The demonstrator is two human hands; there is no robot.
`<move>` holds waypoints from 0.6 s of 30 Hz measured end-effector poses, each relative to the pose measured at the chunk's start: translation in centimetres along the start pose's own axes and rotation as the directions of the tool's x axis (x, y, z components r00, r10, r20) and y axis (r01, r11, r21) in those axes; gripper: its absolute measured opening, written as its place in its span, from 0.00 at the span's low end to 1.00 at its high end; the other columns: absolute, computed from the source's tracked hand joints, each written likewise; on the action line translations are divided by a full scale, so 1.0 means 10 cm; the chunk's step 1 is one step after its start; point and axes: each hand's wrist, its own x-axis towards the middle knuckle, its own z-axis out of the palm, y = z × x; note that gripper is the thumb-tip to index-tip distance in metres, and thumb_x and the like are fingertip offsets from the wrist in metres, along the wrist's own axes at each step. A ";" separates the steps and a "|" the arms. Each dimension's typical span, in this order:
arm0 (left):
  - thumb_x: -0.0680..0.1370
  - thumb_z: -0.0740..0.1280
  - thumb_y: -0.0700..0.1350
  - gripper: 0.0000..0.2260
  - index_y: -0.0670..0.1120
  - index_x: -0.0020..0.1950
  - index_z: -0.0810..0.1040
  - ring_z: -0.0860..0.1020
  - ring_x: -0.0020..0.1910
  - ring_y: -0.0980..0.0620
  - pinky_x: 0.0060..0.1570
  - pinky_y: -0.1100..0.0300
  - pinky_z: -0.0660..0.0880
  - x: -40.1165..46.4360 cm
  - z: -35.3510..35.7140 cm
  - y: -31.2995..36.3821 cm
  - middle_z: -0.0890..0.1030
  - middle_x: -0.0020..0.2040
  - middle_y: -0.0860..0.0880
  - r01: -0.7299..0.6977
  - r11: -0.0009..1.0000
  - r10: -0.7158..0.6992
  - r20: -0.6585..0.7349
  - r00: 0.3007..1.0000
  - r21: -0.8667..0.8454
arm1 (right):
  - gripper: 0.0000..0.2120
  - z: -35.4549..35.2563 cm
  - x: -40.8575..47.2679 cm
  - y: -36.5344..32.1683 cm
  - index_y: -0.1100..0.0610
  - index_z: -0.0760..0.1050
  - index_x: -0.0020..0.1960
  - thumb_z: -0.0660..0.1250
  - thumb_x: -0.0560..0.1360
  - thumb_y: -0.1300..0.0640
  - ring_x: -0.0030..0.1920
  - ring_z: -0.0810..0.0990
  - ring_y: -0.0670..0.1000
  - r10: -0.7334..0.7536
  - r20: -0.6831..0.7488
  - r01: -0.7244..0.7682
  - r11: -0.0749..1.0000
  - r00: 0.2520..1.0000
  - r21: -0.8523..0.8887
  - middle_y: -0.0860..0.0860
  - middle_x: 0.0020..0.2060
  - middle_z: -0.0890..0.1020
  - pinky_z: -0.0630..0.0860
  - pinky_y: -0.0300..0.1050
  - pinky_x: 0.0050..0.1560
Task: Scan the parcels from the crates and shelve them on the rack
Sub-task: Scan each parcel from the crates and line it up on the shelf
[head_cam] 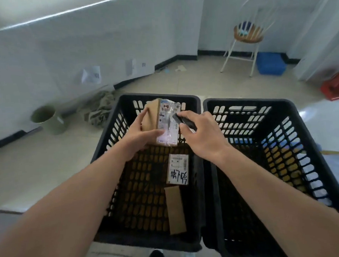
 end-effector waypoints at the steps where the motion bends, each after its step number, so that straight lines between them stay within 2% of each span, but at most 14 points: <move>1: 0.73 0.81 0.42 0.47 0.67 0.83 0.58 0.82 0.61 0.40 0.49 0.49 0.85 -0.09 0.00 0.07 0.72 0.72 0.42 -0.020 1.000 0.020 -0.009 1.000 0.008 | 0.21 -0.04 -0.05 -0.03 0.40 0.69 0.78 0.62 0.86 0.46 0.51 0.75 0.48 -0.014 0.015 0.014 1.000 1.000 -0.016 0.53 0.58 0.71 0.79 0.49 0.58; 4: 0.73 0.81 0.39 0.47 0.66 0.82 0.61 0.82 0.61 0.39 0.50 0.46 0.86 -0.31 -0.02 0.25 0.70 0.72 0.41 -0.100 0.995 0.100 -0.026 0.995 0.007 | 0.20 -0.16 -0.21 -0.10 0.38 0.69 0.78 0.62 0.86 0.45 0.50 0.74 0.47 -0.042 0.079 0.045 0.998 0.996 -0.042 0.53 0.60 0.71 0.77 0.47 0.57; 7: 0.74 0.79 0.38 0.43 0.63 0.82 0.62 0.82 0.59 0.43 0.48 0.52 0.85 -0.50 -0.06 0.39 0.73 0.68 0.42 -0.172 0.983 0.175 -0.046 0.983 0.071 | 0.20 -0.22 -0.35 -0.16 0.38 0.69 0.77 0.62 0.86 0.44 0.53 0.75 0.48 -0.070 0.125 0.076 0.996 0.990 -0.043 0.52 0.60 0.71 0.76 0.47 0.58; 11: 0.75 0.78 0.36 0.43 0.61 0.83 0.63 0.82 0.56 0.45 0.44 0.56 0.85 -0.68 -0.15 0.52 0.73 0.63 0.45 -0.193 0.978 0.199 -0.068 0.978 0.081 | 0.19 -0.31 -0.46 -0.24 0.38 0.70 0.76 0.62 0.86 0.44 0.51 0.76 0.49 -0.060 0.150 0.075 0.993 0.987 -0.096 0.51 0.59 0.70 0.78 0.50 0.61; 15: 0.74 0.79 0.37 0.43 0.65 0.81 0.64 0.80 0.59 0.43 0.57 0.43 0.84 -0.79 -0.27 0.59 0.70 0.69 0.41 -0.232 0.965 0.244 -0.093 0.965 0.124 | 0.19 -0.38 -0.61 -0.37 0.40 0.71 0.76 0.62 0.86 0.44 0.49 0.77 0.47 -0.056 0.192 0.081 0.989 0.980 -0.126 0.50 0.58 0.70 0.78 0.49 0.60; 18: 0.75 0.78 0.36 0.43 0.65 0.81 0.65 0.79 0.60 0.45 0.56 0.45 0.84 -0.91 -0.34 0.63 0.69 0.72 0.40 -0.273 0.956 0.282 -0.077 0.956 0.107 | 0.18 -0.37 -0.74 -0.52 0.38 0.72 0.75 0.62 0.86 0.43 0.50 0.77 0.48 -0.048 0.225 0.085 0.984 0.973 -0.158 0.50 0.59 0.70 0.77 0.48 0.58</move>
